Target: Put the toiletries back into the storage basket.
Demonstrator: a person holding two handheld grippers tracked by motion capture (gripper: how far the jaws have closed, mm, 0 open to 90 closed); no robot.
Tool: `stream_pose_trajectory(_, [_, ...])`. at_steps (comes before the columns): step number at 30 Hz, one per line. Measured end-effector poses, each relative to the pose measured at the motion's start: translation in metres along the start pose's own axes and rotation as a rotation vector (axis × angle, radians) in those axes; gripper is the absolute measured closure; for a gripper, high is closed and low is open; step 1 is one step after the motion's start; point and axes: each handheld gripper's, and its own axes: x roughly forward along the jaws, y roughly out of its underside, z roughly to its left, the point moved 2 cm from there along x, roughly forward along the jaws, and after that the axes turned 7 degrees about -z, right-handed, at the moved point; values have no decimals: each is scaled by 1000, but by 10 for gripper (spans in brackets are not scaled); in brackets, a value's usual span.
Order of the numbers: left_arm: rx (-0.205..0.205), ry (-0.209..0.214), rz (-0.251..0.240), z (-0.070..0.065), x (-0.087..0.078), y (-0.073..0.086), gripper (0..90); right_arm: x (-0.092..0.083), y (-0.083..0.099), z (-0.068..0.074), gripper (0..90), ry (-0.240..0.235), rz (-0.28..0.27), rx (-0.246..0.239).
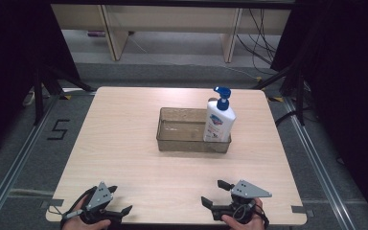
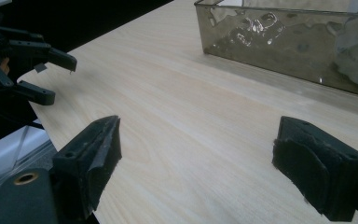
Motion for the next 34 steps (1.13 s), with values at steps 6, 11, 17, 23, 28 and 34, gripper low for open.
stream_pose_trajectory(6, [-3, -1, 0, 0, 0, 0, 151, -4, 3, 1, 152, -15, -3, -11])
stream_pose_trajectory(11, [11, 2, -1, 1, 0, 0, 151, -8, 5, 2, 152, -20, -7, 13])
stream_pose_trajectory(17, [-9, 5, -18, -1, 1, -1, 151, -13, 6, -1, 152, -4, -15, 11])
stream_pose_trajectory(23, [15, -11, -4, 1, 0, 0, 151, -15, 8, 2, 152, -6, -13, 45])
stream_pose_trajectory(28, [14, -11, -5, 1, 0, 0, 151, -15, 8, 2, 152, -8, -13, 49])
stream_pose_trajectory(34, [1, -1, -1, -1, 0, 0, 151, -16, 7, 0, 152, -9, -12, 2])
